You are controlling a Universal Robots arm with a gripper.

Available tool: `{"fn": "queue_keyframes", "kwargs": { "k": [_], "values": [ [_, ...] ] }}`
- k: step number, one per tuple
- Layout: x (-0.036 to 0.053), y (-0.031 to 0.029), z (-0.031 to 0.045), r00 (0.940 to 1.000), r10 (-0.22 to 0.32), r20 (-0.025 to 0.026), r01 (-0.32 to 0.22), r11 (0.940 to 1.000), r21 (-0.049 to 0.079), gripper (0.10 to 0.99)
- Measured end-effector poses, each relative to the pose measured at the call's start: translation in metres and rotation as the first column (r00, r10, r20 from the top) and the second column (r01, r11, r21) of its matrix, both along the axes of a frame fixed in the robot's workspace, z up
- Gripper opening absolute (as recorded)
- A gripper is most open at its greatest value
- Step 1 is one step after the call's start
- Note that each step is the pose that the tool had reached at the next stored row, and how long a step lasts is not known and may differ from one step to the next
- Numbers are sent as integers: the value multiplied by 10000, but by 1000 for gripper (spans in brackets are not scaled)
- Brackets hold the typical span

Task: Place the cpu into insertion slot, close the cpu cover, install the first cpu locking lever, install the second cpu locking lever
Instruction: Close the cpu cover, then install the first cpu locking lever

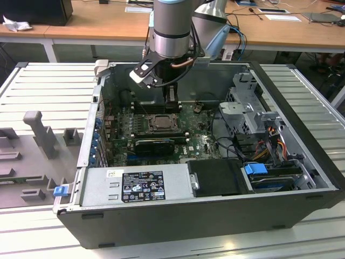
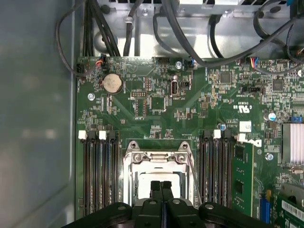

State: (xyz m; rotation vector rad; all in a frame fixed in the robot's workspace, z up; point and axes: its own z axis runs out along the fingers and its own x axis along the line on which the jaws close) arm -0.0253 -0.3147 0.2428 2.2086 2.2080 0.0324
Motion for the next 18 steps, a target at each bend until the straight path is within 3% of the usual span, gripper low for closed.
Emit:
{"fn": "queue_keyframes", "kwargs": {
  "k": [5, 7, 8, 18],
  "values": [
    [-47, 1, 0, 10000, 1, 1, -1, 10000, 0, 106],
    [-47, 1, 89, 10000, 5, 0, -5, 10000, -18, 106],
    [-47, 1, 88, 10000, 48, 2, -48, 10000, -17, 106],
    [-47, 1, 90, 9933, 1152, 1, -1152, 9933, -23, 106]
  ]
}}
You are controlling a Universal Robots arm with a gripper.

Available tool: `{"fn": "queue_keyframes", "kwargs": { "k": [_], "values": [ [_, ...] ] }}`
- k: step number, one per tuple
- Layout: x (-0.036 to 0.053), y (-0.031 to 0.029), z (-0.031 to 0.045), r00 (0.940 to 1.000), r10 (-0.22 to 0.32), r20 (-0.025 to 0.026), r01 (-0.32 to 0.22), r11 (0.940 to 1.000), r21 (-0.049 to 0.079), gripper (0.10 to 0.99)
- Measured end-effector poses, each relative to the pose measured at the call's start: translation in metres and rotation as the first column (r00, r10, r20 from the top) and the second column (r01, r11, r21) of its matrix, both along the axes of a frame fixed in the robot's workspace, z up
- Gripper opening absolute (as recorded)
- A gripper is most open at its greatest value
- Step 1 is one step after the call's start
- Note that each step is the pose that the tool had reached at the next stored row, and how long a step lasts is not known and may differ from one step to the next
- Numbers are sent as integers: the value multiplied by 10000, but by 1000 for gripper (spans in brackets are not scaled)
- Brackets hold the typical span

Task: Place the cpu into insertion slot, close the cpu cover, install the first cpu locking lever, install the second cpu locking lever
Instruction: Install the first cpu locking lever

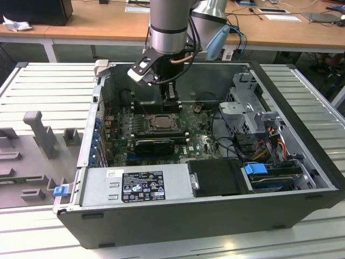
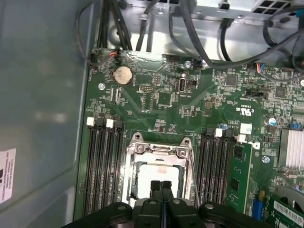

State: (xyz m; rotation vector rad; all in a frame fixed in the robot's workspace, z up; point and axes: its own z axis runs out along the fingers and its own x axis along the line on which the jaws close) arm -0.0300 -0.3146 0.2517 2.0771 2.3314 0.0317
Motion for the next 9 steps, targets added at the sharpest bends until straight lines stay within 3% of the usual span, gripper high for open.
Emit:
{"fn": "queue_keyframes", "kwargs": {
  "k": [4, 9],
  "values": [
    [0, 0, 0, 9989, 472, -1, -472, 9989, 0, 106],
    [0, 0, 0, 9895, 1442, 0, -1442, 9895, 0, 106]
  ]
}}
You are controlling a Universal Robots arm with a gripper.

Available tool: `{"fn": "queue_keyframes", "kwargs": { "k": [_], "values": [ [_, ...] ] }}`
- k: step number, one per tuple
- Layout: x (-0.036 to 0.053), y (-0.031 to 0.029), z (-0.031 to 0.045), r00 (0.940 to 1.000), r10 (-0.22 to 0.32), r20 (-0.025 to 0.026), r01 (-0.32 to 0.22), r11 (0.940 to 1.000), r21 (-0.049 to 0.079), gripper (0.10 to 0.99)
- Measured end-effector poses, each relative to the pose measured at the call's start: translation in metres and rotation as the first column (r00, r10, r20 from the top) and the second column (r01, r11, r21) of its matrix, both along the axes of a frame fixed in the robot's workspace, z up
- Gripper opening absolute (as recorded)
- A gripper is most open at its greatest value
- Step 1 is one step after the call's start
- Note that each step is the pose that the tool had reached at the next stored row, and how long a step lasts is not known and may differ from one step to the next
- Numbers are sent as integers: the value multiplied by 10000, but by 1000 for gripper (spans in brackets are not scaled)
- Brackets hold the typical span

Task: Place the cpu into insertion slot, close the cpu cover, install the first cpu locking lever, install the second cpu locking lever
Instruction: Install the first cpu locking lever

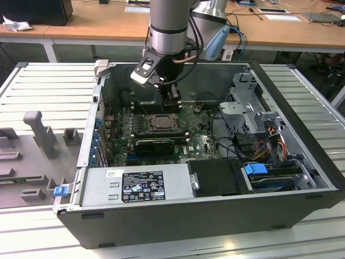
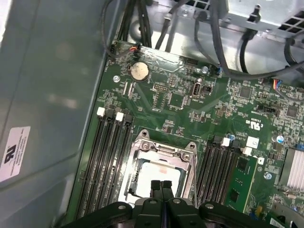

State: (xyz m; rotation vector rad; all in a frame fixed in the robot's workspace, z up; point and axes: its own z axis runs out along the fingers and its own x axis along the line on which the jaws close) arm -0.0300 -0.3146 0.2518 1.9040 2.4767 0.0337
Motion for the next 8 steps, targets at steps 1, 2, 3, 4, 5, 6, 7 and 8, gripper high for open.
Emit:
{"fn": "queue_keyframes", "kwargs": {
  "k": [1, 2, 3, 4, 5, 6, 7, 8],
  "values": [
    [0, 0, 0, 10000, 99, 0, -99, 10000, 0, 106],
    [0, 0, 0, 9998, 182, 0, -182, 9998, 0, 106],
    [0, 0, 0, 9994, 336, 0, -336, 9994, 0, 106],
    [0, 0, 0, 9991, 423, 0, -423, 9991, 0, 106],
    [0, 0, 0, 9986, 530, 0, -530, 9986, 0, 106],
    [0, 0, 0, 9978, 661, 0, -661, 9978, -1, 106],
    [0, 0, 0, 9966, 821, 0, -821, 9966, 0, 106],
    [0, 0, 0, 9957, 929, 0, -929, 9957, 0, 106]
  ]
}}
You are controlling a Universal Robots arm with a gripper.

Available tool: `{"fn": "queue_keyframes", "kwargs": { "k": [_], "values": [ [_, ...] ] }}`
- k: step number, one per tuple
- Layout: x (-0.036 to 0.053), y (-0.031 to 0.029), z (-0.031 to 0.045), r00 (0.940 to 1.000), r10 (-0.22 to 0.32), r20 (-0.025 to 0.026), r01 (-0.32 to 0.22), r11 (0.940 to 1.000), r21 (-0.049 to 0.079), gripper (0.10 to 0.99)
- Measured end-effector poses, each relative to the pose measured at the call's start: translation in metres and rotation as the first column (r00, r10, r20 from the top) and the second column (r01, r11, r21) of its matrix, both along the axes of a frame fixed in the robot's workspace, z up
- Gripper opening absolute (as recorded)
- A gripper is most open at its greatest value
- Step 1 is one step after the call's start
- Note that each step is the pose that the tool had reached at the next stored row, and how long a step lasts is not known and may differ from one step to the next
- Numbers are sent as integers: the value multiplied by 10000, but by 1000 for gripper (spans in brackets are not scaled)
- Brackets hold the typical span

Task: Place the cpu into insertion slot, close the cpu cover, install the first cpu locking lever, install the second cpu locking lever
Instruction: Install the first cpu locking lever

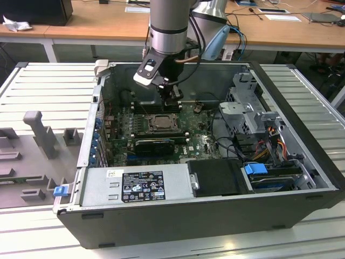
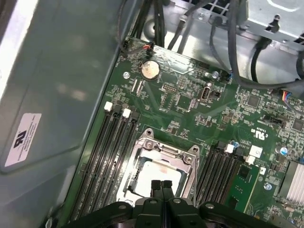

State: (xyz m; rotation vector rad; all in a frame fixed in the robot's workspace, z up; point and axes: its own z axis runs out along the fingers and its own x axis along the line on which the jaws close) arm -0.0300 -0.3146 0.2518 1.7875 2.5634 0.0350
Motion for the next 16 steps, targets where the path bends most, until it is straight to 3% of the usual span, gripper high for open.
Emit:
{"fn": "queue_keyframes", "kwargs": {
  "k": [9, 14, 16],
  "values": [
    [0, 0, 0, 9956, 935, 1, -935, 9956, -1, 106],
    [0, 0, 0, 9821, 1884, 0, -1884, 9821, 0, 106],
    [-1, -1, 6, 9715, 2371, -1, -2371, 9715, -2, 106]
  ]
}}
